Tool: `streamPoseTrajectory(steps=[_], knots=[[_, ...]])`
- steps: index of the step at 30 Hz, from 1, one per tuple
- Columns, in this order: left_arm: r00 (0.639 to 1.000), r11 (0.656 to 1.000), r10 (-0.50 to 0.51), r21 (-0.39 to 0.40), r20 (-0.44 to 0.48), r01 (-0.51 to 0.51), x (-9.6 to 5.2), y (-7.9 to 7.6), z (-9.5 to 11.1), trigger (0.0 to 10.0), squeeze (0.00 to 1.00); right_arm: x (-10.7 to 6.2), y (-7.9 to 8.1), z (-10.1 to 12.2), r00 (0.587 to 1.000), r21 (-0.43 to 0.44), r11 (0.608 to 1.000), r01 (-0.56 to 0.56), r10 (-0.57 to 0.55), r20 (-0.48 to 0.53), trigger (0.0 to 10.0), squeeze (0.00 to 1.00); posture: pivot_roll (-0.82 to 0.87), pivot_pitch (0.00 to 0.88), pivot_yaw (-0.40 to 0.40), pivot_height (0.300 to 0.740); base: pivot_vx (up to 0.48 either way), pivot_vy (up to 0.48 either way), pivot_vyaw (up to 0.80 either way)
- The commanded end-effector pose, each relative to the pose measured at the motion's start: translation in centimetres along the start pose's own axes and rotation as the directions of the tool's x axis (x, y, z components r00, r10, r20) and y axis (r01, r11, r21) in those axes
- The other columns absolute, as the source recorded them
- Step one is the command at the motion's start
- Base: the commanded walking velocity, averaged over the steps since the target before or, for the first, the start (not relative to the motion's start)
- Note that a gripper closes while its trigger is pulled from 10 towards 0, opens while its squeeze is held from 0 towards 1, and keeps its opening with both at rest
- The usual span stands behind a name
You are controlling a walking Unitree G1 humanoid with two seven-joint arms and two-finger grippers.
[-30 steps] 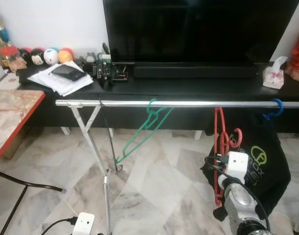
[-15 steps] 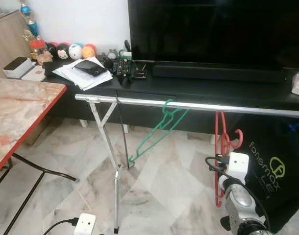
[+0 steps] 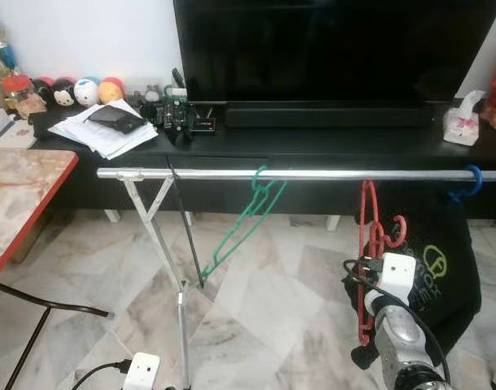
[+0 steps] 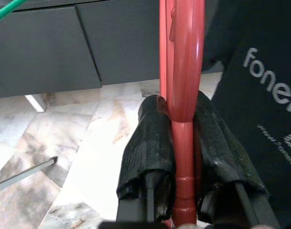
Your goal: Hang hanger
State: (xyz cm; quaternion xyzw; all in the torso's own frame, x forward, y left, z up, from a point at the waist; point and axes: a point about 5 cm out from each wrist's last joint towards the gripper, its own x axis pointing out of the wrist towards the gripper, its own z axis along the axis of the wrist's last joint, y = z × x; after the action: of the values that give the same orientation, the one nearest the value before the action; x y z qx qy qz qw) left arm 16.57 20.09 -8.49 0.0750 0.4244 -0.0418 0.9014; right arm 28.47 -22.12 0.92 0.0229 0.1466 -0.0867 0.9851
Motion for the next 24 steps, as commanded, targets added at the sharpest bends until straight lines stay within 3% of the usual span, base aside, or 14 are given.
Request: streamPoseTrajectory(steps=[1,24], knots=[[1.0,1.0,0.001,0.007,-0.019,-0.001,-0.17,0.15,-0.56,10.0,0.0,0.26,0.12,0.55,1.0,0.003,1.0,-0.002,0.002,0.019,10.0,0.0,-0.1,0.0,-0.004,0.74,0.247,0.0,0.0],[1.0,1.0,-0.011,0.017,-0.02,0.012,-0.19,-0.11,-0.65,10.0,0.0,0.31,0.18,0.68,1.0,0.001,1.0,-0.002,0.002,0.026,10.0,0.0,-0.1,0.0,-0.006,0.74,0.286,0.0,0.0]])
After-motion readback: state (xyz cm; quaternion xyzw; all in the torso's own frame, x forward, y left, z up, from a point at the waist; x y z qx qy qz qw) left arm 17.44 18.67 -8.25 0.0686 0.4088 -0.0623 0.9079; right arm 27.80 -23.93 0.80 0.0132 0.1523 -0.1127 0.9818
